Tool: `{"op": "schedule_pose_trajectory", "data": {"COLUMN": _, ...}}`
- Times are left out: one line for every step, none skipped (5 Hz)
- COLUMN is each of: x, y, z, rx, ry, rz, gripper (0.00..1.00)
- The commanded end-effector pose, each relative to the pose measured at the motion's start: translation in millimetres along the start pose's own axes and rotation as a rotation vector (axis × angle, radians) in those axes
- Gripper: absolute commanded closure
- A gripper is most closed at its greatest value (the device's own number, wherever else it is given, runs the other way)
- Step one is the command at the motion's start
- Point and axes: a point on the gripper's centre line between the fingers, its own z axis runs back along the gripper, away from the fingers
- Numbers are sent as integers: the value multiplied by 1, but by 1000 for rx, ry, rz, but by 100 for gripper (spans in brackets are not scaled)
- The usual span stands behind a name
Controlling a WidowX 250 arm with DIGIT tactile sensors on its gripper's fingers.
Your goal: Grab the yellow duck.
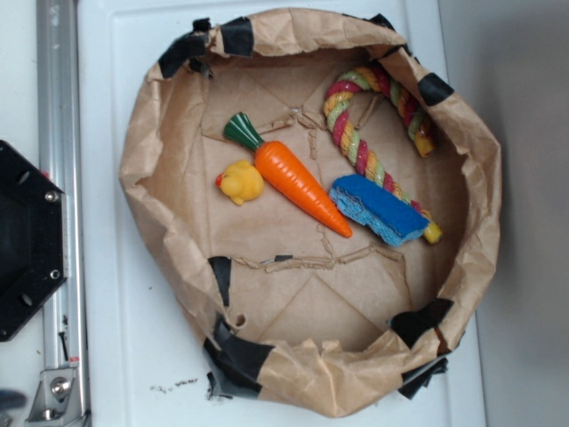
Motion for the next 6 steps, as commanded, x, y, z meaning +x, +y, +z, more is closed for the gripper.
{"op": "schedule_pose_trajectory", "data": {"x": 0, "y": 0, "z": 0, "rx": 0, "ry": 0, "rz": 0, "gripper": 0}}
{"op": "schedule_pose_trajectory", "data": {"x": 52, "y": 17, "z": 9, "rx": -40, "ry": -159, "rz": 132, "gripper": 0}}
{"op": "schedule_pose_trajectory", "data": {"x": 94, "y": 29, "z": -22, "rx": -37, "ry": -234, "rz": 277, "gripper": 0}}
{"op": "schedule_pose_trajectory", "data": {"x": 122, "y": 34, "z": -79, "rx": -2, "ry": -176, "rz": 317, "gripper": 0}}
{"op": "schedule_pose_trajectory", "data": {"x": 106, "y": 37, "z": -131, "rx": -38, "ry": -41, "rz": 375, "gripper": 0}}
{"op": "schedule_pose_trajectory", "data": {"x": 106, "y": 37, "z": -131, "rx": -38, "ry": -41, "rz": 375, "gripper": 0}}
